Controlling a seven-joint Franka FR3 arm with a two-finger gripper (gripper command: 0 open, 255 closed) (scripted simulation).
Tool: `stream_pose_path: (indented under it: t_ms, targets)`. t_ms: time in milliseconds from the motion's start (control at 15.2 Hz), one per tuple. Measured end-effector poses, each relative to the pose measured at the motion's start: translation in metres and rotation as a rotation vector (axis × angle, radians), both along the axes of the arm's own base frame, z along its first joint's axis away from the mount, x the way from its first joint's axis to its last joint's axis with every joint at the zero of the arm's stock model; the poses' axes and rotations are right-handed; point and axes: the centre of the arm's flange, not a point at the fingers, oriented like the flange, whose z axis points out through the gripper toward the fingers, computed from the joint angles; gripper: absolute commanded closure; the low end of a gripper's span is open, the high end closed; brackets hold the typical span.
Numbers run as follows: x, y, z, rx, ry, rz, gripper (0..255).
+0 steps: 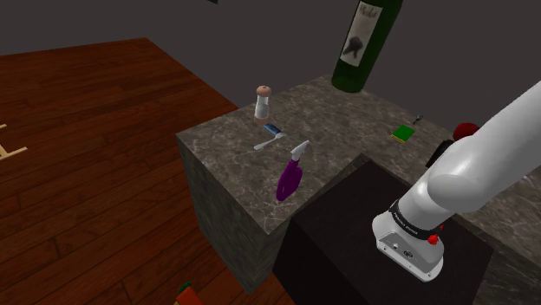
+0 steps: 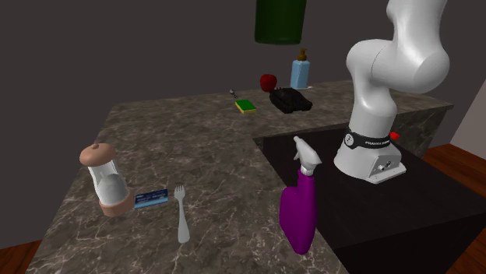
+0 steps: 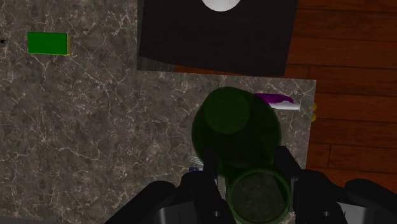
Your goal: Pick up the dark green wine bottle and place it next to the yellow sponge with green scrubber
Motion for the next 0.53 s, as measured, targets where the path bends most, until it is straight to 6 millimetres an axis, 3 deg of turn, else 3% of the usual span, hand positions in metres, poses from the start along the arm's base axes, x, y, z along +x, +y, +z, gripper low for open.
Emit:
stream_pose_path:
  t_ms: [198, 528]
  targets:
    - [-0.007, -0.025, -0.007, -0.001, 0.000, -0.002, 255]
    - [-0.024, -0.077, -0.041, 0.000, 0.000, -0.003, 255]
